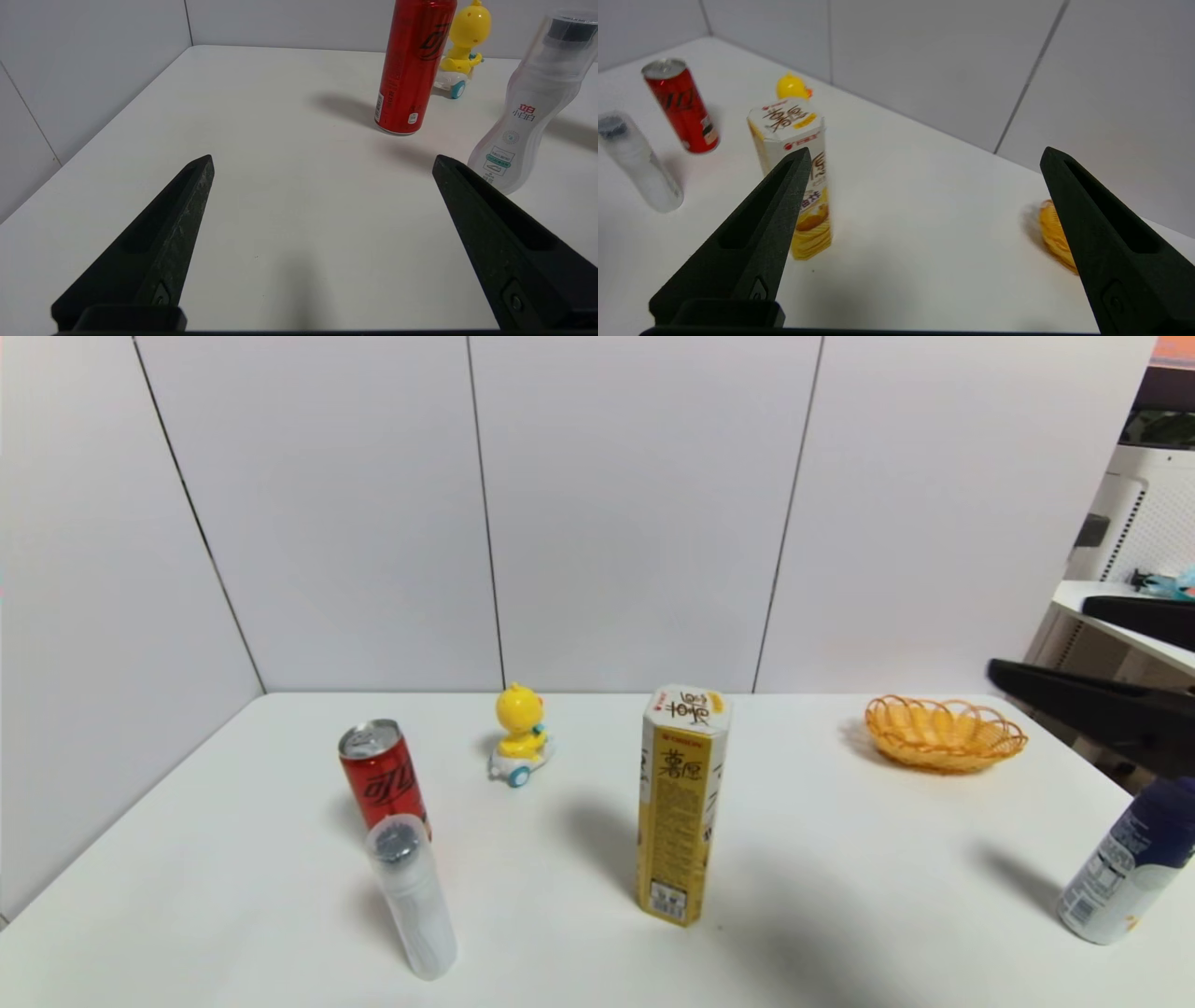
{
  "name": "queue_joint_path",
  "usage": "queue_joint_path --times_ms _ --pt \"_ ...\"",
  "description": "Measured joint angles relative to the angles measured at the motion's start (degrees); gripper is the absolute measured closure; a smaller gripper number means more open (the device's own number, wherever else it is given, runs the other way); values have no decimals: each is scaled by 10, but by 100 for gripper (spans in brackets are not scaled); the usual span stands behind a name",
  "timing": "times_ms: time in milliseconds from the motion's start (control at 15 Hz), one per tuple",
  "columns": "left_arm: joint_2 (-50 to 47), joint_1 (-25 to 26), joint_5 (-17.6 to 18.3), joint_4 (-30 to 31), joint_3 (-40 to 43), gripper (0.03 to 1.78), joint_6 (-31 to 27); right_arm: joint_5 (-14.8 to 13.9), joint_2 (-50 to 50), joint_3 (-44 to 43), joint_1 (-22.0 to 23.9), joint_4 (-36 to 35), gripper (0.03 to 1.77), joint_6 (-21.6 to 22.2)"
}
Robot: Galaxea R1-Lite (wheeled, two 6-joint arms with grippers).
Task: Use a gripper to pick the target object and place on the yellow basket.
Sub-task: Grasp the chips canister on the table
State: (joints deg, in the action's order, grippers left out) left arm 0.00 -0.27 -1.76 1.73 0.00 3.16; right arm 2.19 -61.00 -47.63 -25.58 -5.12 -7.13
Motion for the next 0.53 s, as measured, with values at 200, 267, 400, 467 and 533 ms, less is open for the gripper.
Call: queue_joint_path --times_ms 200,267,400,467,533 --pt "0 0 0 0 0 12 0 3 -86 -19 -61 1 10 -7" --pt "0 0 0 0 0 12 0 4 -109 -21 -76 1 10 -7" --pt "0 0 0 0 0 12 0 3 -151 -23 -94 1 10 -7" --pt "0 0 0 0 0 12 0 3 -168 -23 -98 2 10 -6" --pt "0 0 0 0 0 12 0 3 -181 -23 -101 2 10 -4"
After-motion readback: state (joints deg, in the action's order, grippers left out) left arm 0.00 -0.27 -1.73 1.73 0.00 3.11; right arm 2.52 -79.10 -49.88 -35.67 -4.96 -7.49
